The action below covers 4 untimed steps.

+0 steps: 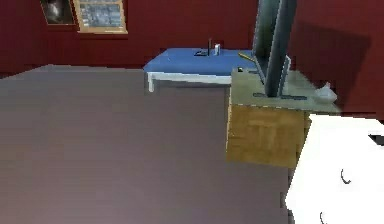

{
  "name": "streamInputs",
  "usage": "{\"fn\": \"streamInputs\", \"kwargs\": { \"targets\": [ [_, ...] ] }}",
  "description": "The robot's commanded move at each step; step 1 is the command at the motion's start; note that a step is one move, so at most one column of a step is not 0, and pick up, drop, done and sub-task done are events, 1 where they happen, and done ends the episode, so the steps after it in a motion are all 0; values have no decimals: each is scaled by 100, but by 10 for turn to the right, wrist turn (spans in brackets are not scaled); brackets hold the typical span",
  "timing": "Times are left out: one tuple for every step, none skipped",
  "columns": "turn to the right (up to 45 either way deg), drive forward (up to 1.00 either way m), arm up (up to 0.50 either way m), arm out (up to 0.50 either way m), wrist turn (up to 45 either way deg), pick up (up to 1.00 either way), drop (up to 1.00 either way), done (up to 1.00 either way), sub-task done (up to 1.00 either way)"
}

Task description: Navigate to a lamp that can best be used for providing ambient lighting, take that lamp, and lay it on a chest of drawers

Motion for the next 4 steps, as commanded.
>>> {"fn": "streamInputs", "kwargs": {
  "targets": [
    [450, 0, 0, 0, 0, 0, 0, 0, 0],
    [210, 0, 0, 0, 0, 0, 0, 0, 0],
    [-450, 0, 0, 0, 0, 0, 0, 0, 0],
    [-150, 0, 0, 0, 0, 0, 0, 0, 0]
  ]
}}
